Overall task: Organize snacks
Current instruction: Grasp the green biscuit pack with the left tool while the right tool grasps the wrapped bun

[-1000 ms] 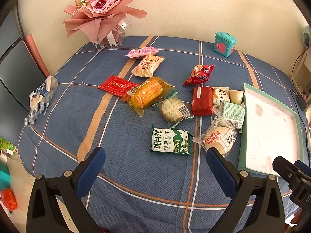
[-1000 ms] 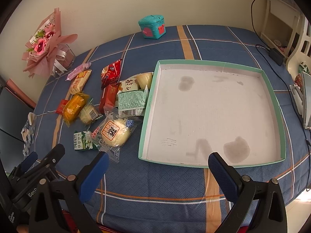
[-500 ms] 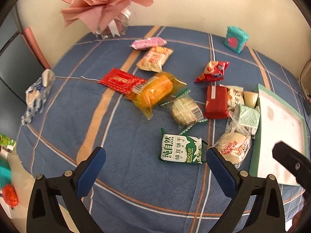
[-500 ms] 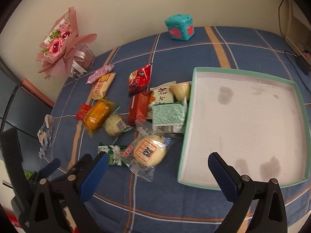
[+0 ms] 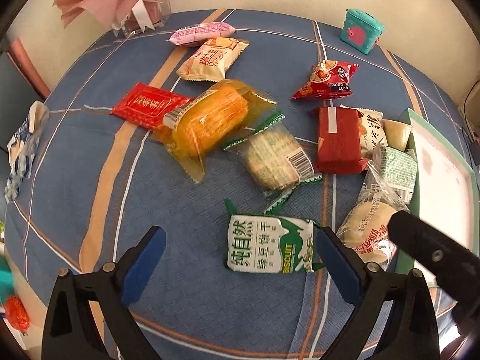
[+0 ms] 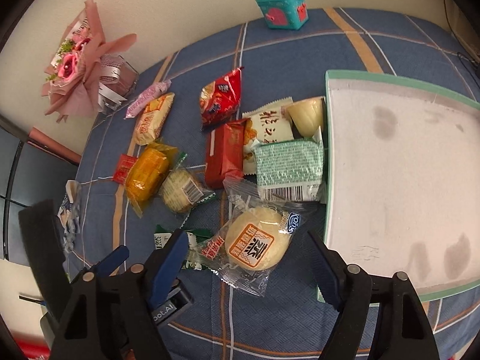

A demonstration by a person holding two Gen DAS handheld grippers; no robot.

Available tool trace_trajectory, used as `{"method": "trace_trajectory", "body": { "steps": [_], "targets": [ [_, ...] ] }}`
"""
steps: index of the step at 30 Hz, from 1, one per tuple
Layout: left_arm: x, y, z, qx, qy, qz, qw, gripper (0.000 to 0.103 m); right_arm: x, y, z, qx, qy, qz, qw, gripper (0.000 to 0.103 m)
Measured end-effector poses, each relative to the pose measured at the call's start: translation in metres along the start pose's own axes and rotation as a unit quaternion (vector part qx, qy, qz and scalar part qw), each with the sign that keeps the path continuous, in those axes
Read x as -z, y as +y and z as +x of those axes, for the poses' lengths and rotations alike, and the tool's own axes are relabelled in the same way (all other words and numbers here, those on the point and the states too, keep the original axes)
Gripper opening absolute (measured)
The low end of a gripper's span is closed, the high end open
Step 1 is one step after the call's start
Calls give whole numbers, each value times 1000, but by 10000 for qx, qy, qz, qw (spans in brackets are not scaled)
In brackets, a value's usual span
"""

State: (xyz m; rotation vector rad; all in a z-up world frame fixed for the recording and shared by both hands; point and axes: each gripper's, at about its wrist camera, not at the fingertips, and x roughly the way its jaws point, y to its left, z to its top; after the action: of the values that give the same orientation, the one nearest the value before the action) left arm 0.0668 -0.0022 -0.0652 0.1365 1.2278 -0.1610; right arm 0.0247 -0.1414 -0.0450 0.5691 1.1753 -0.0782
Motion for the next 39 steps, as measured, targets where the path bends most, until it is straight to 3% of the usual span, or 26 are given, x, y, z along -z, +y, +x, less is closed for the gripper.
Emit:
{"method": "trace_trajectory", "body": {
  "steps": [3,6,17,23,30,34,37,39],
  "targets": [
    [-2,0,4,-49,21,37,10000,99,0,0,7,5,76,60,10000,77],
    [-3,2,10,69,70,19,9999,89,0,0,13,34,132,90,9999,75],
    [-2,24,19,283,68,-227,9993,89,-3,-3,26,112,245,291,9992,71],
    [3,59,18,52,0,-583,9983,89,-3,2,33,215,346,233,9989,68],
    [10,72,29,292,272,-696,9968,88,-2,6,38,321,402,161,9985,64],
    [13,69,35,308,320,-661,9968,83,0,3,42,281,474,212,9983,63],
    [14,69,32,385,256,-701,9965,68,0,4,41,285,482,194,9982,61],
    [12,73,30,461,239,-760,9958,67,0,4,40,299,485,180,9982,58]
  ]
}}
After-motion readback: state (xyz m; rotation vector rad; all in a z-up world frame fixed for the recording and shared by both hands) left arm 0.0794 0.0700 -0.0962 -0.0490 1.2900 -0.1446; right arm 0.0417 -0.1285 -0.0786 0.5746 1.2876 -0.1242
